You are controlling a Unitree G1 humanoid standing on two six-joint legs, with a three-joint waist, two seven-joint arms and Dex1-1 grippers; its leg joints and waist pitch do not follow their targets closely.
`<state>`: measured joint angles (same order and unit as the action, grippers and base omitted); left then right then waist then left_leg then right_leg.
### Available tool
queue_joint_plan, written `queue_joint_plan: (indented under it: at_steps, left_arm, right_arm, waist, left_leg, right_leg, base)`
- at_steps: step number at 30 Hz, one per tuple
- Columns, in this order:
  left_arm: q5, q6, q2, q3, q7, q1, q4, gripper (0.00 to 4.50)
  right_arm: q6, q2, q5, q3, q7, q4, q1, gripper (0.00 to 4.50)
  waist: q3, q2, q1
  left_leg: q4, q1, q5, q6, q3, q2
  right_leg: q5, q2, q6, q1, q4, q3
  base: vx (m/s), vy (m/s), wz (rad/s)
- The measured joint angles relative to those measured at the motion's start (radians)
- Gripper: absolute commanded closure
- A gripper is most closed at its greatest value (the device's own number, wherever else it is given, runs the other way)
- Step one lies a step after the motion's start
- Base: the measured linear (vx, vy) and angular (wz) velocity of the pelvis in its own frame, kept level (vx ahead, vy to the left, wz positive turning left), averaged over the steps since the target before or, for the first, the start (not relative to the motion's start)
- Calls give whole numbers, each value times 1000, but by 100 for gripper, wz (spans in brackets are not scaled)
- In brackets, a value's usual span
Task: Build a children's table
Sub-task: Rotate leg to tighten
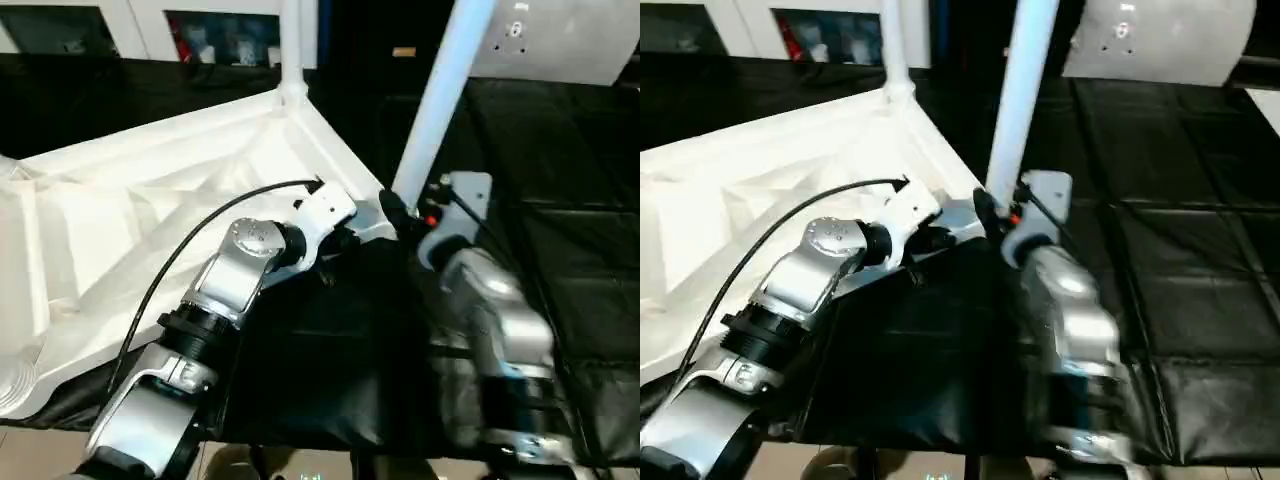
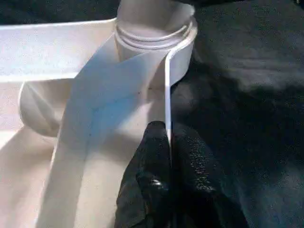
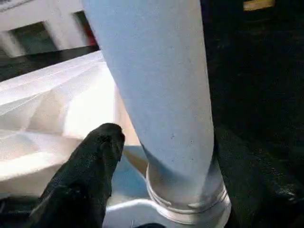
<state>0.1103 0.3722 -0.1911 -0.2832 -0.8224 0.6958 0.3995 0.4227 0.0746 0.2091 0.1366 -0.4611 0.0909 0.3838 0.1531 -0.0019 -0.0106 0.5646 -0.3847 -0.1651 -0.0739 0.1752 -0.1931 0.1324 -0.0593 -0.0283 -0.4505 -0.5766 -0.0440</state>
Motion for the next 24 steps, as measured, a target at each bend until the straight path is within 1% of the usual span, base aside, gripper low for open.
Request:
queue_joint_plan:
  at_steps: [1,2,3,5,6,8,9,10,11,12,13,15,17,18,19,20,21,22,23,24]
  left_arm:
    - [-1,-5,-4,-1,-8,-2,-2,450]
    - [-4,-17,-24,0,-26,-8,-5,450]
    - [-9,-37,-42,-4,-51,-16,-10,450]
    - [-21,-62,-73,-14,-97,-24,-15,450]
    - [-25,-74,-89,-15,-116,-28,-16,450]
    - [-29,-84,-107,-18,-141,-28,-15,450]
    - [-31,-106,-121,-22,-166,-28,-14,450]
    - [-37,-120,-131,-30,-188,-29,-12,450]
    - [-40,-131,-139,-33,-209,-30,-10,450]
    - [-47,-154,-160,-43,-250,-30,-10,450]
    - [-52,-163,-173,-47,-276,-30,-10,450]
    - [-57,-187,-201,-48,-323,-30,-7,450]
    - [-68,-208,-220,-49,-365,-30,-2,450]
    - [-74,-222,-227,-54,-387,-32,-2,450]
    - [-79,-235,-236,-58,-409,-33,-2,450]
    - [-84,-243,-239,-63,-424,-35,-2,450]
    - [-91,-261,-253,-72,-455,-37,-4,450]
    - [-97,-276,-268,-82,-482,-39,-5,450]
    - [-99,-287,-276,-88,-505,-39,-6,450]
    - [-104,-298,-281,-88,-523,-40,-7,450]
  right_arm:
    - [1,10,6,-4,-24,1,-6,71]
    - [1,42,19,-6,-79,2,-15,61]
    - [1,88,31,-11,-145,3,-22,61]
    - [1,182,53,-29,-278,3,-31,46]
    - [-2,219,61,-27,-338,3,-31,29]
    - [-13,251,69,-31,-401,3,-32,16]
    - [-41,285,69,-60,-456,12,-32,16]
    - [-58,313,69,-74,-492,21,-34,16]
    - [-79,334,67,-78,-519,37,-33,16]
    - [-120,376,61,-87,-577,69,-31,16]
    - [-135,397,58,-88,-606,84,-30,16]
    - [-164,419,57,-91,-667,112,-20,16]
    - [-170,433,59,-106,-715,126,-7,16]
    - [-171,439,61,-108,-737,131,0,32]
    - [-171,442,64,-110,-759,140,9,32]
    - [-171,445,68,-112,-773,147,14,42]
    - [-171,454,73,-128,-808,162,29,53]
    - [-173,461,78,-143,-839,176,41,53]
    - [-176,465,82,-149,-861,189,48,74]
    - [-180,469,87,-155,-879,200,54,74]
  waist:
    - [0,0,1]
    - [0,1,3]
    - [0,1,4]
    - [0,1,0]
    - [0,0,-1]
    - [0,1,-4]
    - [0,1,-7]
    - [0,1,-11]
    - [0,1,-14]
    - [0,1,-21]
    - [0,1,-24]
    - [0,1,-27]
    - [0,1,-27]
    - [0,1,-30]
    - [0,1,-31]
    - [0,1,-34]
    - [0,1,-37]
    - [0,1,-39]
    - [0,1,-43]
    - [0,1,-48]
  left_leg:
    - [0,0,0,0,0,0]
    - [0,0,1,1,0,0]
    - [0,0,1,1,0,-1]
    - [1,0,1,2,-1,-1]
    - [2,0,1,2,-1,-1]
    - [3,1,1,2,-1,-1]
    - [4,0,1,2,-1,-2]
    - [4,0,1,2,-1,-2]
    - [5,0,1,2,-1,-2]
    - [6,0,1,2,0,-2]
    - [6,0,1,2,0,-1]
    - [7,0,1,2,0,-2]
    - [8,0,2,3,0,-1]
    - [8,-1,2,4,0,-1]
    - [8,-1,3,4,0,-2]
    - [8,-1,3,5,0,-2]
    - [8,-1,3,5,0,-2]
    - [8,-1,3,5,0,-2]
    - [8,-1,3,5,0,-3]
    - [8,-1,3,5,0,-3]
  right_leg:
    - [0,0,0,0,0,0]
    - [0,0,0,0,-1,0]
    - [0,0,0,0,-1,-1]
    - [0,0,0,0,-1,-1]
    - [0,0,-1,1,-2,-1]
    - [-1,0,-2,1,-3,-2]
    - [-2,0,-2,1,-3,-2]
    - [-2,0,-2,1,-3,-2]
    - [-2,0,-2,1,-3,-2]
    - [-2,0,-2,1,-3,-1]
    - [-2,0,-2,1,-2,-1]
    - [-2,0,-2,2,-3,-1]
    - [-2,0,-3,2,-3,-1]
    - [-2,0,-3,2,-3,-1]
    - [-2,0,-3,2,-3,-1]
    - [-2,0,-3,2,-3,-1]
    - [-2,0,-3,2,-3,-2]
    - [-2,0,-3,2,-4,-2]
    - [-2,0,-3,2,-4,-2]
    - [-2,0,-3,2,-4,-3]
  base:
    - [0,0,0]
    - [0,0,0]
    - [0,0,0]
    - [0,0,0]
    - [0,0,0]
    - [0,0,0]
    - [0,0,0]
    - [0,0,0]
    - [0,0,0]
    - [0,0,0]
    - [0,0,0]
    - [0,0,0]
    - [0,0,0]
    - [0,0,0]
    - [0,0,0]
    - [0,0,0]
    - [0,0,0]
    - [0,0,0]
    - [0,0,0]
    - [0,0,0]
